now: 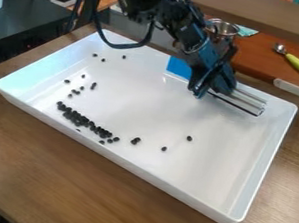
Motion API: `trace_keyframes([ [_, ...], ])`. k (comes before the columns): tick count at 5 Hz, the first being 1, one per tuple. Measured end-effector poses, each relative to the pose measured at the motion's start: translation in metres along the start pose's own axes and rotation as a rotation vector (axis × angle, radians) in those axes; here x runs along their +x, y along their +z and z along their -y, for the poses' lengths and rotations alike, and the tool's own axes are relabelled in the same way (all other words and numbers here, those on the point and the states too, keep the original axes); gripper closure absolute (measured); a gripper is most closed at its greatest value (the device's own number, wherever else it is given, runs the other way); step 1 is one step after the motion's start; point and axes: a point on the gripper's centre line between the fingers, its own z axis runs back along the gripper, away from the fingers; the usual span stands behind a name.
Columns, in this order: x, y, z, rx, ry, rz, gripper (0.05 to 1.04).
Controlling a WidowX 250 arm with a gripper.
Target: Sweep into pile
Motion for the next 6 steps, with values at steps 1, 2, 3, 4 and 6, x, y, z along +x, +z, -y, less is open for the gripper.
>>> trace_keyframes([
  [1,0.001,-0.002,0.000,0.005,0.001,0.011,0.981],
  [2,0.002,-0.005,-0.002,0.011,0.001,0.020,0.981],
  [3,0.003,-0.006,-0.003,0.015,-0.005,0.027,0.981],
  [4,0.006,-0.009,-0.020,0.040,-0.003,0.048,0.981],
  [6,0.009,0.019,-0.047,0.070,0.042,0.029,0.981],
])
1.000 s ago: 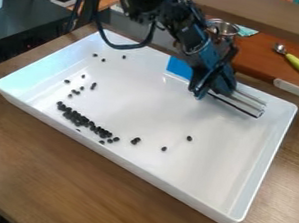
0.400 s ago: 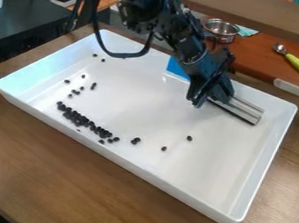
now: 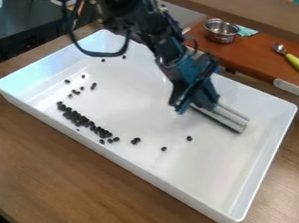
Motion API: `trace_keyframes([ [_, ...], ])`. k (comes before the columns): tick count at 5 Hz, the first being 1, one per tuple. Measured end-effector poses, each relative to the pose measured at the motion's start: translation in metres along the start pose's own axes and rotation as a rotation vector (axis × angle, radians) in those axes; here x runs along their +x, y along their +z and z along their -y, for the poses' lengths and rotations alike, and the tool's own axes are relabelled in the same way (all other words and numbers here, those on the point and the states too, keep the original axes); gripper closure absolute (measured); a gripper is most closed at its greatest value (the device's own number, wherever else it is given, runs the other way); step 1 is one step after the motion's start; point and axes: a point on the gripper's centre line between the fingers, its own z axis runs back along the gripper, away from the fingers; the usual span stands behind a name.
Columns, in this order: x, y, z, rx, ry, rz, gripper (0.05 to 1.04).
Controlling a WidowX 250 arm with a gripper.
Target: Sweep into pile
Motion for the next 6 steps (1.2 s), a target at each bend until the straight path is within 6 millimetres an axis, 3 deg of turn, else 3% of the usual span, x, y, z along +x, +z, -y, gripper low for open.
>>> trace_keyframes([
  [2,0.024,0.059,-0.051,0.075,0.041,-0.053,0.981],
  [4,0.038,0.096,-0.098,0.112,-0.122,-0.067,0.981],
  [5,0.046,0.102,-0.109,0.126,-0.160,-0.063,0.981],
  [6,0.036,0.100,-0.084,0.060,-0.131,-0.076,0.981],
])
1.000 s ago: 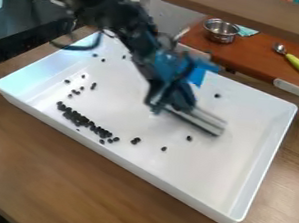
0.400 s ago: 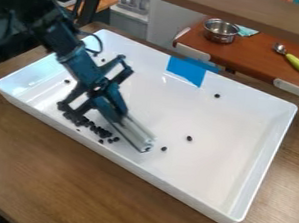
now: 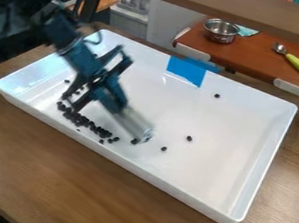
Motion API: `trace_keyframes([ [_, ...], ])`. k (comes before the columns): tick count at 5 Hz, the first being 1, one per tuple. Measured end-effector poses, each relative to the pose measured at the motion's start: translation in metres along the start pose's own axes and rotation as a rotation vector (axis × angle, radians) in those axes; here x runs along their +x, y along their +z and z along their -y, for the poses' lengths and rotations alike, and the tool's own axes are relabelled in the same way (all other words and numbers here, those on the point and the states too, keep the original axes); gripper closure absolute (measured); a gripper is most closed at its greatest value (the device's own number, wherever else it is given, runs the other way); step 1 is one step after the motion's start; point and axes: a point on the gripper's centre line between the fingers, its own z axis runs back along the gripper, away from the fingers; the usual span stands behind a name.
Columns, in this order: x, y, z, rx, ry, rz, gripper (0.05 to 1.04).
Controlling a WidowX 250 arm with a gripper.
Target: Sweep into pile
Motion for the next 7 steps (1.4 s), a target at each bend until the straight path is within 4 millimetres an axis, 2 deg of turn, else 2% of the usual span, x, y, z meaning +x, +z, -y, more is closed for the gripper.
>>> trace_keyframes([
  [1,-0.005,-0.012,0.053,-0.102,0.062,0.000,0.981],
  [2,0.022,-0.019,0.092,-0.197,0.183,0.070,0.981],
  [3,0.057,-0.019,0.099,-0.230,0.242,0.143,0.981],
  [5,0.102,-0.010,0.084,-0.227,0.254,0.229,0.981],
  [7,0.134,-0.016,0.096,-0.225,0.215,0.233,0.981],
])
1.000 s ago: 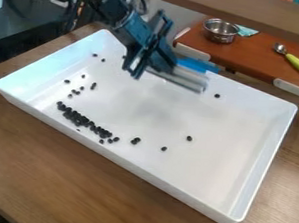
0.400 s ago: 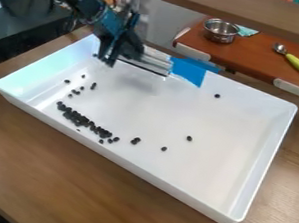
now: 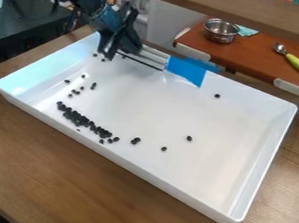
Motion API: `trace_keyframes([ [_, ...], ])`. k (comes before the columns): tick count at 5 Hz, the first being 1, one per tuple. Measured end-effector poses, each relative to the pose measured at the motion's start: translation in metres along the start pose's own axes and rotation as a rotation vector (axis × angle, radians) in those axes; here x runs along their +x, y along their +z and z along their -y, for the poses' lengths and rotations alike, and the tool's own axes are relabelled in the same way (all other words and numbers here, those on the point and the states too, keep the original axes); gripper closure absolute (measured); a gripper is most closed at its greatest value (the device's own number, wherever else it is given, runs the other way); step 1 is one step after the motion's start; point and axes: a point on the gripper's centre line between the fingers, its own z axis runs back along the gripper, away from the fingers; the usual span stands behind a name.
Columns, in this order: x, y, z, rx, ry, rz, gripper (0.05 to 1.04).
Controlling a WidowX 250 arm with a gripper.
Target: Sweep into pile
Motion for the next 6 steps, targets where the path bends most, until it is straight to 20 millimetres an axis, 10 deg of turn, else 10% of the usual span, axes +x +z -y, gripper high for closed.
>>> trace_keyframes([
  [6,0.019,-0.006,-0.028,0.039,0.007,0.131,0.981],
])
